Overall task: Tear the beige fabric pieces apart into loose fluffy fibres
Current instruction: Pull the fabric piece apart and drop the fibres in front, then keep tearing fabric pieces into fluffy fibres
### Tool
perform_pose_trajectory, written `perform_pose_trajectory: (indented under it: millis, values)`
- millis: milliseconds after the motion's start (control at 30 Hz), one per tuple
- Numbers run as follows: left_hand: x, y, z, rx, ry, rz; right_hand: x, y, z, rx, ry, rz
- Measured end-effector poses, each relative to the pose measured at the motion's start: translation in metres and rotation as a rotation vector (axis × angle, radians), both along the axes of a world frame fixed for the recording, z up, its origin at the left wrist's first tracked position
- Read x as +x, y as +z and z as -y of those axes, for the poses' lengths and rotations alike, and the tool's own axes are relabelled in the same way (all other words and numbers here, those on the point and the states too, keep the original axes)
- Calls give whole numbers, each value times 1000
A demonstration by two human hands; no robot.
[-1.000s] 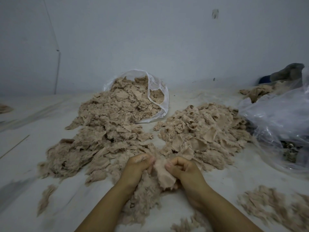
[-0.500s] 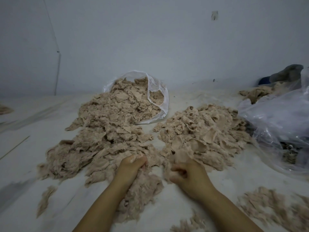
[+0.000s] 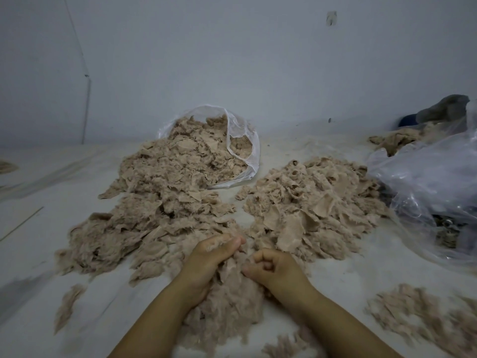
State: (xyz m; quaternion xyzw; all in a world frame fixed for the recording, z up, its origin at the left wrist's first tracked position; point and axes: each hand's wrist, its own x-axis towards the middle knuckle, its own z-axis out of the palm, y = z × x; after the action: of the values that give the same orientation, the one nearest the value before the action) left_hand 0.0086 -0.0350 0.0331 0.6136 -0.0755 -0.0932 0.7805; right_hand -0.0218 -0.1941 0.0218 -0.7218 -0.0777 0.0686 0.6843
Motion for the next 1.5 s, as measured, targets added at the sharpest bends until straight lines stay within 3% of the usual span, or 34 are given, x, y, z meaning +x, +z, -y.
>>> perform_pose_trajectory:
  millis: [133, 233, 400, 633, 767, 933, 1067, 1267, 1400, 1500]
  values:
    - [9, -1, -5, -50, 253, -8, 3, 1, 11, 126, -51, -32]
    - [11, 3, -13, -124, 184, -18, 3, 3, 12, 223, -56, -30]
    - [-4, 0, -3, 133, -164, 76, 2, 3, 10, 250, -53, 41]
    - [-2, 3, -2, 380, 51, 306, 5, 3, 9, 317, -178, 67]
    - [-4, 3, -2, 379, -58, 288, 4, 2, 8, 265, -211, 114]
    - [-5, -3, -2, 715, -226, 351, 6, 4, 10, 221, -304, 171]
    - [-1, 1, -11, 657, -159, 246, 8, 5, 17, 295, -353, 135]
    - [-3, 2, -4, 551, -103, 306, 2, 5, 8, 251, -208, 84]
    - [1, -2, 5, 516, 94, 368, 1, 6, 8, 300, -197, 60]
    - [5, 0, -7, 386, 191, 316, 4, 8, 13, 355, -260, 34]
